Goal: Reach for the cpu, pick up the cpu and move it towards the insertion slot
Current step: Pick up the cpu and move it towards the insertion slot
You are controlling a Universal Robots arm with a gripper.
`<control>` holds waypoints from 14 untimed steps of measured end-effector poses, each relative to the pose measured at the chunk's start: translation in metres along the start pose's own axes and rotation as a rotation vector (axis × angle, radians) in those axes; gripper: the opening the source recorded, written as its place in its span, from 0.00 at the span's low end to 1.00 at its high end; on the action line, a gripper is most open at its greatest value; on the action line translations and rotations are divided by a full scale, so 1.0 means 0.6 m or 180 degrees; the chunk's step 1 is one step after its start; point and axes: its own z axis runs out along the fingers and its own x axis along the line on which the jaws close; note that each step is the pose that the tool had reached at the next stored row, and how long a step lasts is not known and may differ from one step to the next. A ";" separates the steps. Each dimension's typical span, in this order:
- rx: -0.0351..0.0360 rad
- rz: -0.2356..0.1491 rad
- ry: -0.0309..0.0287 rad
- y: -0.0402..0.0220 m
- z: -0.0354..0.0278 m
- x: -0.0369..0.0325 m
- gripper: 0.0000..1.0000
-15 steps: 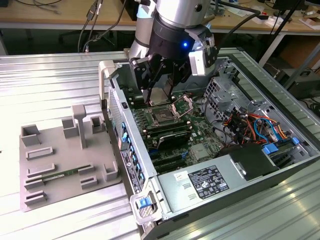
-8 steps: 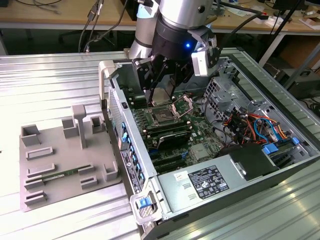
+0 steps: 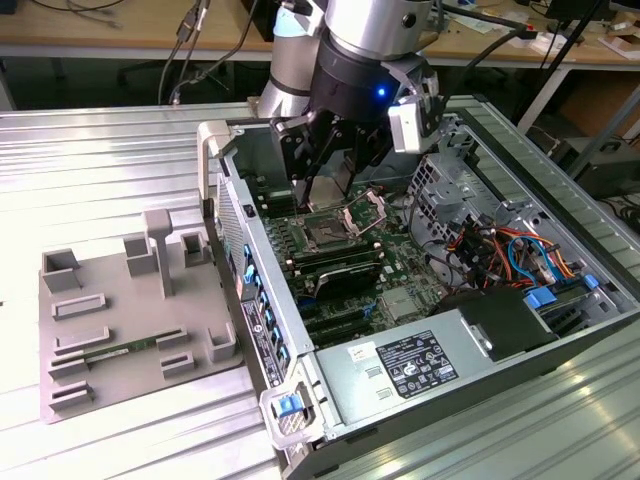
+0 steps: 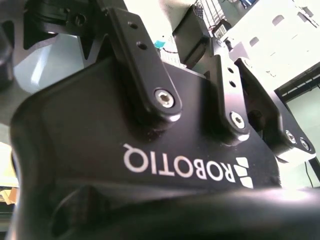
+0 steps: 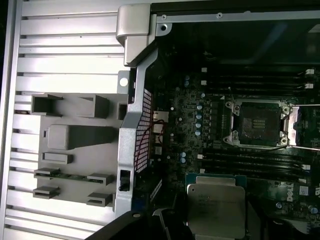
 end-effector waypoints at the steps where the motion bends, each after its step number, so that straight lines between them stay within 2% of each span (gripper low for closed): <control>1: 0.0000 0.0000 0.0000 0.000 0.000 -0.001 0.55; 14: 0.0000 0.0000 0.0000 -0.001 0.004 -0.010 0.55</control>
